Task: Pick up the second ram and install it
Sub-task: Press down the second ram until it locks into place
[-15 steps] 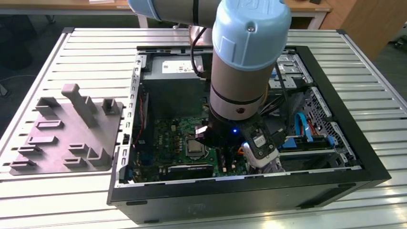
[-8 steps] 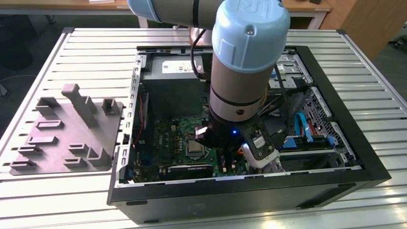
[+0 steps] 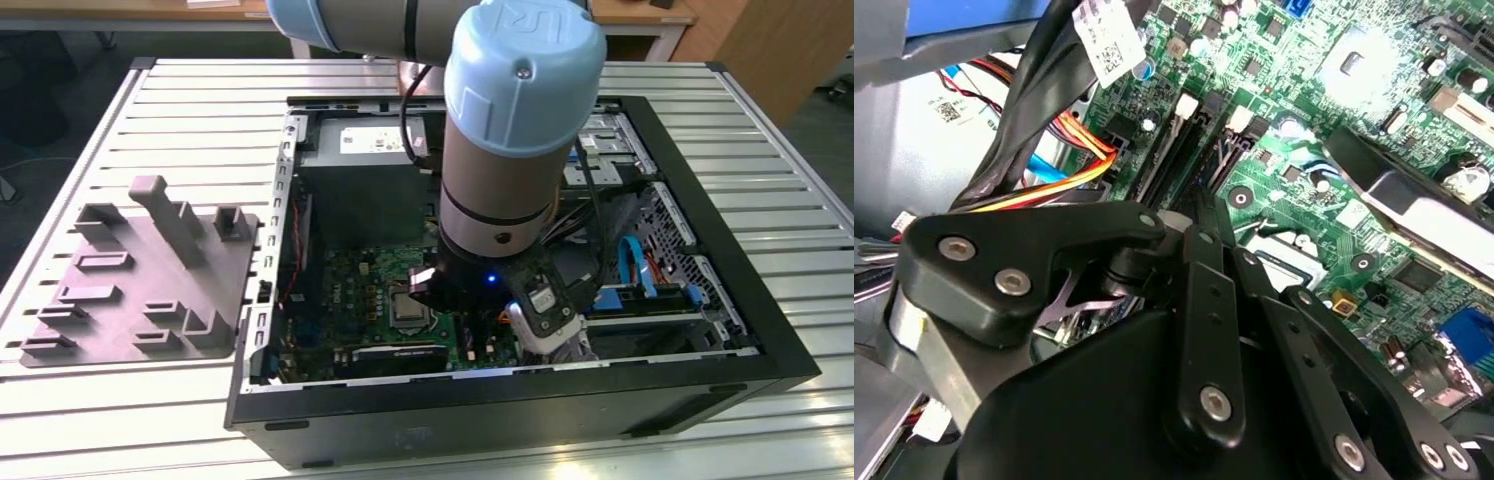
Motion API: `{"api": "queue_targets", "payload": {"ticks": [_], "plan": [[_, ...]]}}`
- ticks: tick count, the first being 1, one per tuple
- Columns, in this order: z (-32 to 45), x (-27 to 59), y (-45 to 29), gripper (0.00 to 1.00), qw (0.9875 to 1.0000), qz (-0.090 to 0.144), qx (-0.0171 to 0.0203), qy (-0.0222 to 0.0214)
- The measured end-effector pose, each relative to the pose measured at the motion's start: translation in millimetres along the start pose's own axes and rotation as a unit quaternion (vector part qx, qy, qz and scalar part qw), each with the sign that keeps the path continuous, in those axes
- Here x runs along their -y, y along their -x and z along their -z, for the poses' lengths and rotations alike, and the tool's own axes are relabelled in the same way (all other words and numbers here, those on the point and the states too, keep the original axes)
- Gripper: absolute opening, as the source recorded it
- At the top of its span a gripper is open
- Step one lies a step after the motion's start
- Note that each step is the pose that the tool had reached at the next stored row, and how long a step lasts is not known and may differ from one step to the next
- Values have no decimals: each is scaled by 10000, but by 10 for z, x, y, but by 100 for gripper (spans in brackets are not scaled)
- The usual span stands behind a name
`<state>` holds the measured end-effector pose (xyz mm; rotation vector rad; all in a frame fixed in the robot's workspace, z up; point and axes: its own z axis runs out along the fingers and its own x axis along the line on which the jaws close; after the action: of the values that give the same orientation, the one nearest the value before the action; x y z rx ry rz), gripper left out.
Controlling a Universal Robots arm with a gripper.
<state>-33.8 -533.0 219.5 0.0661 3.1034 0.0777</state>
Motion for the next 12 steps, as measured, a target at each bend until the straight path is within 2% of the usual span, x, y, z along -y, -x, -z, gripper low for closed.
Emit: {"api": "queue_targets", "payload": {"ticks": [12], "plan": [[-24,1,-1,10,10000,0,0,0]]}}
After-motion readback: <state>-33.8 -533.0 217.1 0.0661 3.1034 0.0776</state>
